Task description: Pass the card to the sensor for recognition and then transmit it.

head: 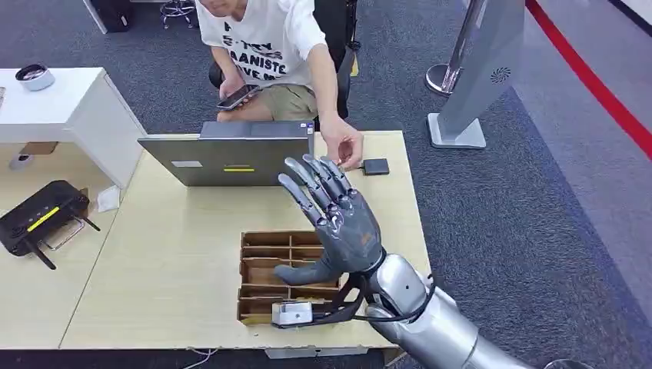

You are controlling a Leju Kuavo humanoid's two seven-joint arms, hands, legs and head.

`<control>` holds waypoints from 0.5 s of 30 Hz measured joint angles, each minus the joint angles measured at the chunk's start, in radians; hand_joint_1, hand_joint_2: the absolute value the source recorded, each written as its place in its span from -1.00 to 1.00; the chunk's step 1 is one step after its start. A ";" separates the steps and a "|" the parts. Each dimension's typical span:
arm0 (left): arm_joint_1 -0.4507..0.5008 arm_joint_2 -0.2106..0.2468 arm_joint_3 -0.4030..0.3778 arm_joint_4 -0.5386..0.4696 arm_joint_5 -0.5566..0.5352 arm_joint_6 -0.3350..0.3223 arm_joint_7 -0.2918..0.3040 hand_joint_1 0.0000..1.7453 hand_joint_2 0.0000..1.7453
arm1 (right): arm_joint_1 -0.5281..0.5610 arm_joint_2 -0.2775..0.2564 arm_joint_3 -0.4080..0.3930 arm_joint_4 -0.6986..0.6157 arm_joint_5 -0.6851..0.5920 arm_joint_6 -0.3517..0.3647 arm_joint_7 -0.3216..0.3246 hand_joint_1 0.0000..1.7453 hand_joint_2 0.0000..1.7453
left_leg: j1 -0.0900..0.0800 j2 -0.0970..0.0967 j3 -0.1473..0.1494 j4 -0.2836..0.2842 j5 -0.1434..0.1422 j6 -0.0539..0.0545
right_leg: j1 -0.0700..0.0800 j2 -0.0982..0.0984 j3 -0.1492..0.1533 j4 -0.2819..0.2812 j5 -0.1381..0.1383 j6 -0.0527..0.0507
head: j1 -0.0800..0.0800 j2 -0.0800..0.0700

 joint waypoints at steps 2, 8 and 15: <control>-0.005 0.000 -0.005 0.000 -0.009 -0.007 0.008 -1.00 -1.00 | -0.034 0.000 0.002 0.039 0.027 0.005 0.023 -1.00 1.00 | 0.000 0.000 0.000 0.000 0.000 0.000 | 0.000 0.000 0.000 0.000 0.000 0.000 | 0.000 0.000; -0.014 0.000 -0.021 0.000 -0.024 -0.020 0.018 -1.00 -1.00 | -0.112 0.009 -0.008 0.130 0.079 0.011 0.066 -1.00 1.00 | 0.000 0.000 0.000 0.000 0.001 0.000 | 0.000 0.000 0.000 0.000 0.001 0.000 | 0.000 0.000; -0.017 -0.003 -0.034 0.000 -0.031 -0.022 0.027 -1.00 -1.00 | -0.147 0.027 -0.050 0.194 0.140 0.008 0.098 -1.00 1.00 | 0.000 0.000 0.000 0.000 0.001 0.000 | 0.000 0.000 0.000 0.000 0.001 0.000 | 0.000 0.000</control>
